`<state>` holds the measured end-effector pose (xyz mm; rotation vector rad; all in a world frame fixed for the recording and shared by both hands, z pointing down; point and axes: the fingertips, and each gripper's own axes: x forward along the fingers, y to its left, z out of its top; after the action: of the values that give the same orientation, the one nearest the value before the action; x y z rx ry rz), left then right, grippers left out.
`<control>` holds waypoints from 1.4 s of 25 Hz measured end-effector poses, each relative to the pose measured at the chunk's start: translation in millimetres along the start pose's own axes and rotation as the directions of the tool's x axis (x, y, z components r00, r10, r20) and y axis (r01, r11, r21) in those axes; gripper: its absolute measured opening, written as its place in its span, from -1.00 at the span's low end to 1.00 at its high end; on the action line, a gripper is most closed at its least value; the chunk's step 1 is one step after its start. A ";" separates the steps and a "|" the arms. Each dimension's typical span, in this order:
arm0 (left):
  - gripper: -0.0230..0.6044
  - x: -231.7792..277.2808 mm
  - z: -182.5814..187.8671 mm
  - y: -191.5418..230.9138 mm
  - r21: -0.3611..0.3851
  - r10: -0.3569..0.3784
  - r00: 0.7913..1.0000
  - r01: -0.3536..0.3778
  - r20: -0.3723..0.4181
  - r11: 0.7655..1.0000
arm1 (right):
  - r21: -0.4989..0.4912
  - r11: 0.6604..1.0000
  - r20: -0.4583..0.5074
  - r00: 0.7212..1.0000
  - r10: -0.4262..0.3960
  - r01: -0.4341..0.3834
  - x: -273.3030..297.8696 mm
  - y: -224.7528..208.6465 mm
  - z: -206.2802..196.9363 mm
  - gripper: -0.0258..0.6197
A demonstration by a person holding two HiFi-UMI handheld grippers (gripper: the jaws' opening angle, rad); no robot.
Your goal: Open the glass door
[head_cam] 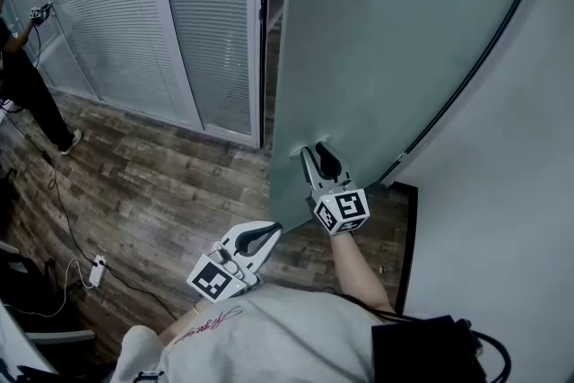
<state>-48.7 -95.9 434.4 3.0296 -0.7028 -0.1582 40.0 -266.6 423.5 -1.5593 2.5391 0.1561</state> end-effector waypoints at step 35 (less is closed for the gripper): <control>-0.87 54.1 -16.3 -218.2 -0.007 -0.173 0.985 0.173 0.019 0.985 | 0.032 0.989 0.000 0.989 0.146 -0.146 -212.1 -4.6 38.9 -0.57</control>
<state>96.8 76.3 434.8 3.0822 -0.4374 -0.1928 141.6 -76.2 425.1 -1.3631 2.6434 0.1300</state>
